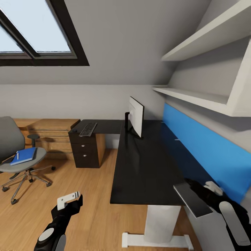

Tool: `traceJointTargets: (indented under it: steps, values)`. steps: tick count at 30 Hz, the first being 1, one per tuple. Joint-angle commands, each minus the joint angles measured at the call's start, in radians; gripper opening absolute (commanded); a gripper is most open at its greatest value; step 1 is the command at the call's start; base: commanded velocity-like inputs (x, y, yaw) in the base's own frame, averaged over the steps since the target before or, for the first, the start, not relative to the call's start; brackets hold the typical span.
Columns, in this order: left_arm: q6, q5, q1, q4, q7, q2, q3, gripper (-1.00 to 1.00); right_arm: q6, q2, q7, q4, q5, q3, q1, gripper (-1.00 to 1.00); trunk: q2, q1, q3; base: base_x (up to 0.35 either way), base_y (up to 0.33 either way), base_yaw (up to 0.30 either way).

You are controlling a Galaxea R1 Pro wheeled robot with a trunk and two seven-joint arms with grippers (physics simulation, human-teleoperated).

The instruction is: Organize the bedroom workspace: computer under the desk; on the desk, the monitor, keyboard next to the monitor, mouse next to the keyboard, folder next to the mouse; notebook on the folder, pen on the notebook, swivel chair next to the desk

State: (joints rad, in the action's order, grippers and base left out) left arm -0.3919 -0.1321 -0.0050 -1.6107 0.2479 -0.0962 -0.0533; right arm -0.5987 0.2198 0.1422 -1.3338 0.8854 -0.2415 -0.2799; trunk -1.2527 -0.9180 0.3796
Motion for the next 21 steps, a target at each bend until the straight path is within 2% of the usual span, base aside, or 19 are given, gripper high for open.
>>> traceJointTargets:
  steps: [1,2,11,21]
  values:
    - [-0.004,-0.011,0.000,-0.002,0.005,0.000,0.000,1.00,-0.008,0.000,0.008,0.000,0.012,-0.003,-0.001,1.00,-0.001,0.001,0.001,-0.334,0.000,-0.088]
    - [-0.005,-0.011,0.000,-0.002,0.005,0.000,0.000,1.00,-0.020,-0.002,0.007,0.006,0.025,-0.011,-0.001,1.00,-0.001,0.001,0.001,-0.334,0.000,-0.008]
    - [-0.005,-0.011,0.000,-0.002,0.005,0.000,0.000,1.00,-0.019,-0.001,0.007,0.008,0.028,-0.018,-0.001,1.00,-0.001,0.001,0.001,-0.296,0.000,-0.002]
    - [-0.005,-0.011,0.000,-0.006,0.005,-0.002,0.001,1.00,-0.015,0.000,0.004,0.032,0.028,-0.035,-0.001,1.00,-0.001,0.001,0.001,-0.067,0.000,0.000]
